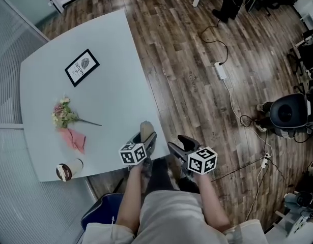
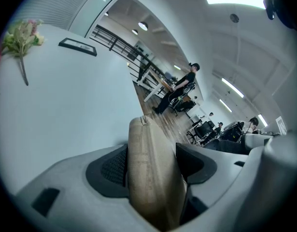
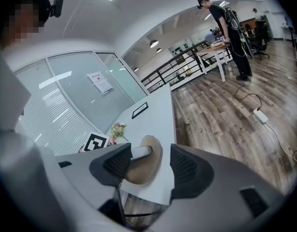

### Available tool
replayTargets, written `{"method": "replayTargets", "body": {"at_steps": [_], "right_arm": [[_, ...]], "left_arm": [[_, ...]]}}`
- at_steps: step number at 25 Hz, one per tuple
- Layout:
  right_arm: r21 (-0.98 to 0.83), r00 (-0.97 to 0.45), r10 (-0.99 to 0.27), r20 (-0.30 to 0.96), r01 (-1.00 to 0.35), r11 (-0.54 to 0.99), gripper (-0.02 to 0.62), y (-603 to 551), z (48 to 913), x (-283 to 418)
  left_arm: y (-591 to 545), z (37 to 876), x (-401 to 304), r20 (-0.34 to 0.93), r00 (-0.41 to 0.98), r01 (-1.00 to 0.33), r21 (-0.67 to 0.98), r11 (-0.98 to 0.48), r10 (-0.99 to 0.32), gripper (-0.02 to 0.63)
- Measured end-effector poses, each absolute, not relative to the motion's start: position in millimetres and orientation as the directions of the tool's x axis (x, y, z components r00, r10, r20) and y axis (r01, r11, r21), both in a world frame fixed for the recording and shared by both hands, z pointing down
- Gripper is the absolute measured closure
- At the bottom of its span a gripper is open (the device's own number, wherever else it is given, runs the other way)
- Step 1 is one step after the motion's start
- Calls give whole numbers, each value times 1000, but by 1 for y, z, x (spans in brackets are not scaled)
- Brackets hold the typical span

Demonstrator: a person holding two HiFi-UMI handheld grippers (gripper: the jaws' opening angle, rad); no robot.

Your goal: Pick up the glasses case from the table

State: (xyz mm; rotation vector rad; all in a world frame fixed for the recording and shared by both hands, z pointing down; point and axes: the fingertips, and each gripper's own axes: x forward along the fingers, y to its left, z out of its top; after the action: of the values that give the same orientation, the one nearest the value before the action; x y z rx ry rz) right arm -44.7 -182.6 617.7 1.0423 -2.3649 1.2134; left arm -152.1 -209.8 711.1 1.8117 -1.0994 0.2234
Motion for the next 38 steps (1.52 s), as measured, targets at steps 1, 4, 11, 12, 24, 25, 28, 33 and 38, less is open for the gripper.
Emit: {"method": "replayTargets", "body": {"at_steps": [1, 4, 11, 12, 24, 25, 28, 33, 38], "right_arm": [[-587, -700, -473, 536, -711, 387, 345, -182, 616, -42], [-585, -701, -477, 530, -710, 392, 347, -180, 615, -33], [-581, -697, -504, 510, -711, 397, 347, -175, 606, -4], [-580, -696, -513, 502, -711, 397, 348, -175, 604, -1], [-587, -726, -514, 456, -680, 440, 353, -155, 594, 19], [-588, -731, -510, 453, -675, 445, 353, -151, 593, 20], [-591, -746, -497, 444, -661, 463, 353, -141, 591, 21], [-592, -764, -484, 427, -641, 489, 354, -122, 584, 26], [-585, -779, -468, 417, -624, 518, 353, -104, 583, 33]], "left_arm": [[-210, 710, -151, 576, 572, -763, 634, -123, -584, 302], [-209, 707, -148, 570, 564, -767, 630, -122, -598, 306], [-206, 690, -125, 548, 565, -763, 631, -139, -617, 310], [-205, 688, -122, 546, 564, -764, 630, -141, -620, 310], [-174, 660, -93, 517, 540, -775, 613, -152, -664, 310], [-170, 658, -90, 515, 537, -776, 612, -152, -668, 310], [-157, 652, -87, 507, 523, -781, 607, -146, -685, 310], [-134, 637, -81, 490, 503, -785, 603, -140, -712, 310], [-113, 631, -77, 470, 476, -792, 597, -130, -743, 310]]}}
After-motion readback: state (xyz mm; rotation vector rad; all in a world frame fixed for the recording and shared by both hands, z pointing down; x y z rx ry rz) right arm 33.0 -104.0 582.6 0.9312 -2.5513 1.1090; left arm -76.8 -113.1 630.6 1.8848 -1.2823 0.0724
